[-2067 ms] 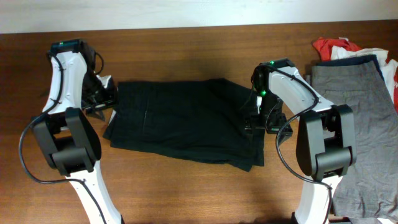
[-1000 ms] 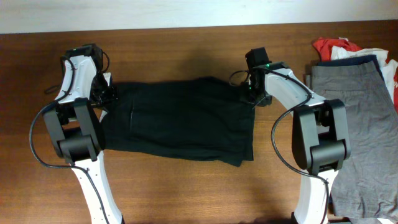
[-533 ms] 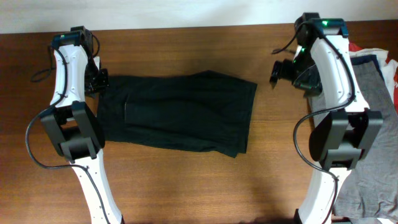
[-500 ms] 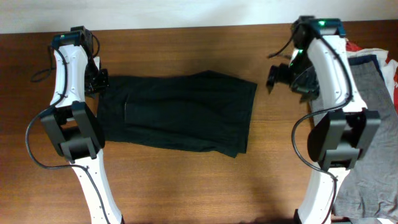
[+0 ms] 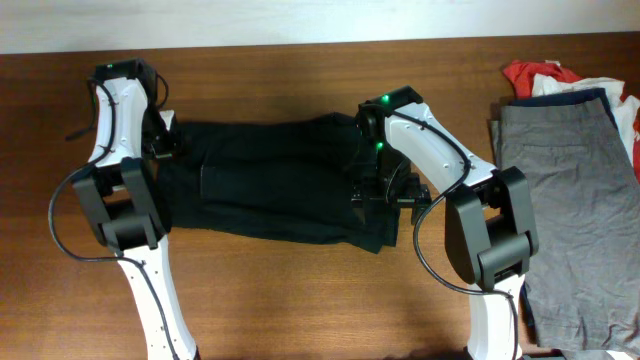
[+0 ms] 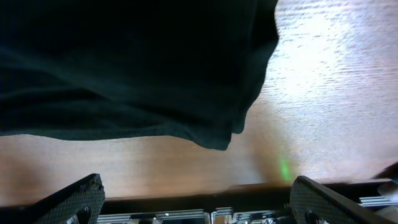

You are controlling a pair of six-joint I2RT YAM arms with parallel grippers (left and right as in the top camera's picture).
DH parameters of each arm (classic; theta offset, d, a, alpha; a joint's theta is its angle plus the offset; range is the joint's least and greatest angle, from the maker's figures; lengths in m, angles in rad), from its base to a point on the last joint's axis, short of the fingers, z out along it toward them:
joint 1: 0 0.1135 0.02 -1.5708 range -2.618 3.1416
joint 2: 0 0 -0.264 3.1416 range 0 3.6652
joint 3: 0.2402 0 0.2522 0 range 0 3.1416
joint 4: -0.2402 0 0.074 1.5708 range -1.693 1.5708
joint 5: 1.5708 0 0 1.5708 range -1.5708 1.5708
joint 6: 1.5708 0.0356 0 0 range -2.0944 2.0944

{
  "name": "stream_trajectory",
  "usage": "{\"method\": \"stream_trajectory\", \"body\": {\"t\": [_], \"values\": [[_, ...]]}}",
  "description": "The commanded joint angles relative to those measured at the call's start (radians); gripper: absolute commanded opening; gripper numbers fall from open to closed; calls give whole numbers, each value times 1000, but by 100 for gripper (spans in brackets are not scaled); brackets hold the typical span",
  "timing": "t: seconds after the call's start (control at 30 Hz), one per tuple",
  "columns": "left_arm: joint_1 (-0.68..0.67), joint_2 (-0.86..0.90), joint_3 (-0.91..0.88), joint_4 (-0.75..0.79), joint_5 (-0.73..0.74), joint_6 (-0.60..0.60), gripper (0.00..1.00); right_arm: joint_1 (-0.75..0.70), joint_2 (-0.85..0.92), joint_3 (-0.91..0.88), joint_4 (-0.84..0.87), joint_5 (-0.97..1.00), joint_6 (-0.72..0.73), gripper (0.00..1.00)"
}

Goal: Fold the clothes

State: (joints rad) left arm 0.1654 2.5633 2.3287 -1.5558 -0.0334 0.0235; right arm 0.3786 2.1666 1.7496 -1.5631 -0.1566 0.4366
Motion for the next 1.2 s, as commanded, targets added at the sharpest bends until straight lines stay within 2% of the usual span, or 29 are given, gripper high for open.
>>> {"method": "stream_trajectory", "body": {"t": [0.0,0.03,0.07,0.1,0.13,0.2,0.23,0.3,0.37,0.47,0.53,0.6,0.63,0.67,0.7,0.77,0.83,0.87,0.9,0.93,0.97,1.0,1.07,1.1,1.13,1.17], "values": [[9,58,9,-5,12,23,77,2,-17,-51,47,-52,10,99],[10,62,9,-1,11,23,66,2,-17,-89,90,-101,9,99],[11,62,9,-1,10,27,37,3,-17,-126,130,-103,10,99],[15,62,9,-1,-13,26,14,3,-17,-176,170,-107,10,99],[19,62,10,-6,-45,26,0,3,-17,-209,193,-125,10,87],[21,62,10,-21,-111,-42,0,3,-18,-222,204,-124,10,52],[21,62,11,-37,-143,-58,0,0,-18,-216,196,-125,10,24],[21,61,23,-67,-168,-85,0,0,-23,-198,167,-132,10,6],[21,61,37,-78,-246,-139,0,2,-40,-189,166,-288,-53,4],[22,61,37,-77,-275,-154,0,34,-40,-190,200,-330,-66,4],[23,60,74,-119,-357,-226,0,97,-38,-192,244,-330,-65,4],[25,60,121,-133,-357,-240,0,123,-34,-192,268,-325,-65,4],[27,60,153,-133,-356,-248,0,140,-33,-196,267,-233,-61,8],[28,60,158,-133,-356,-247,9,140,-33,-196,254,-156,-53,24],[28,60,158,-133,-357,-247,13,122,-33,-195,224,-98,-53,55],[28,46,158,-133,-357,-247,14,25,-34,-166,134,-59,-54,60],[29,18,158,-133,-357,-247,32,-63,-34,-74,65,-34,-59,68],[29,-16,158,-133,-356,-247,47,-108,-34,-2,32,-34,-66,73],[29,-40,158,-133,-352,-247,48,-122,-34,31,26,-34,-66,79],[29,-73,158,-133,-330,-247,45,-145,-34,112,37,-60,-93,96],[27,-106,158,-133,-218,-240,20,-145,-34,143,86,-115,-126,97],[24,-119,158,-133,-112,-216,2,-141,-34,145,140,-175,-170,80],[3,-123,157,-133,146,-184,0,-119,-32,125,288,-199,-194,48],[-31,-123,144,-133,173,-166,1,-103,-27,99,389,-199,-193,20],[-69,-123,130,-129,169,-165,0,-95,-13,90,435,-198,-161,5],[-101,-123,109,-115,169,-165,1,-91,13,89,456,-199,-130,4]]}}
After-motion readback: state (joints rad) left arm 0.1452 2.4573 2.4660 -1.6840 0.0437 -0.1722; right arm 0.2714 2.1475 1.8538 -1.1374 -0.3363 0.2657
